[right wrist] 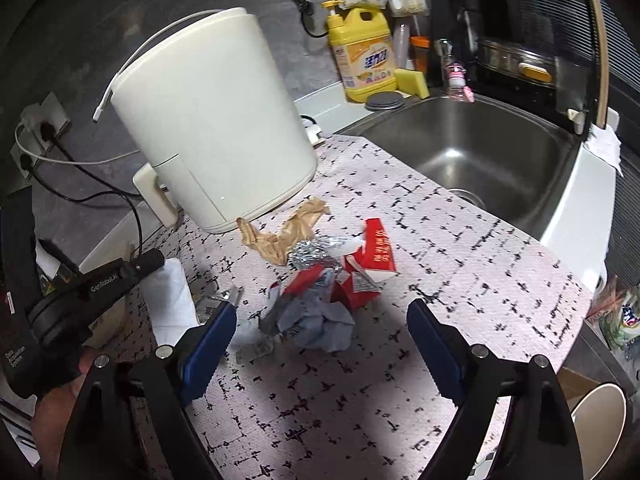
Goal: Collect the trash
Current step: 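Grasp the grey crumpled paper with the right tool while the left tool holds the tissue, then carry the white tissue and grey paper over the trash bin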
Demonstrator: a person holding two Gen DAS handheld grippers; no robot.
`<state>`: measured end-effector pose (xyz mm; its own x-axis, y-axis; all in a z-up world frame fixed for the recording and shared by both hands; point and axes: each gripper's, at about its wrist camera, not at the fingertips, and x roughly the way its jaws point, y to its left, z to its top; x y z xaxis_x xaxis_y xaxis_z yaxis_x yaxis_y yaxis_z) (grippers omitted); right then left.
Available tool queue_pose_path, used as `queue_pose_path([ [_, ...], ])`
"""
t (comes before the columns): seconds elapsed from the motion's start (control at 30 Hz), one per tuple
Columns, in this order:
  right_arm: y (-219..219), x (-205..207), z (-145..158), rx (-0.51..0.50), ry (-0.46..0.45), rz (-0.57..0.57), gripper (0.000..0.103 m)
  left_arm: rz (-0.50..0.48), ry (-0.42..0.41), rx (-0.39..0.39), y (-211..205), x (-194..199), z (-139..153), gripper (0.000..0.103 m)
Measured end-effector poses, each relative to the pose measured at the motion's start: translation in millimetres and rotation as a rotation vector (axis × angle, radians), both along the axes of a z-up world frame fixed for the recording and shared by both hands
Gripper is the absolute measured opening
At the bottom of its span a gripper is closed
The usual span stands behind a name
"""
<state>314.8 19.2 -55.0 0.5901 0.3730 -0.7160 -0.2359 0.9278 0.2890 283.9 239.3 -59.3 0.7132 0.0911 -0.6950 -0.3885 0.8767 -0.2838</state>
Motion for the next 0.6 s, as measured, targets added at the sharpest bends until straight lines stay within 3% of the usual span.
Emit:
queue_pose_path([
  [0.2,18.0,11.2,-10.0,-0.019,0.028,0.052,0.077,0.058,0.035,0.014,14.9,-5.7,-8.9,0.002],
  [0.23,20.3,12.9,-12.3,-0.027,0.033,0.057,0.071,0.065,0.042,0.014,16.9,-6.3,-10.4,0.002],
  [0.27,22.6,15.1,-15.2,-0.033,0.042,0.064,0.059,0.071,0.051,0.013,18.9,-6.7,-12.5,0.002],
  [0.3,25.3,17.3,-18.8,-0.039,0.059,0.074,0.038,0.075,0.059,0.011,20.4,-7.1,-14.4,0.002],
  [0.37,29.2,20.4,-27.0,-0.049,0.099,0.091,0.02,0.08,0.071,0.006,22.4,-7.7,-17.5,0.002],
  [0.6,26.9,6.1,-16.0,-0.05,0.061,0.09,0.014,0.052,0.075,0.002,19.3,-6.5,-19.5,0.002],
])
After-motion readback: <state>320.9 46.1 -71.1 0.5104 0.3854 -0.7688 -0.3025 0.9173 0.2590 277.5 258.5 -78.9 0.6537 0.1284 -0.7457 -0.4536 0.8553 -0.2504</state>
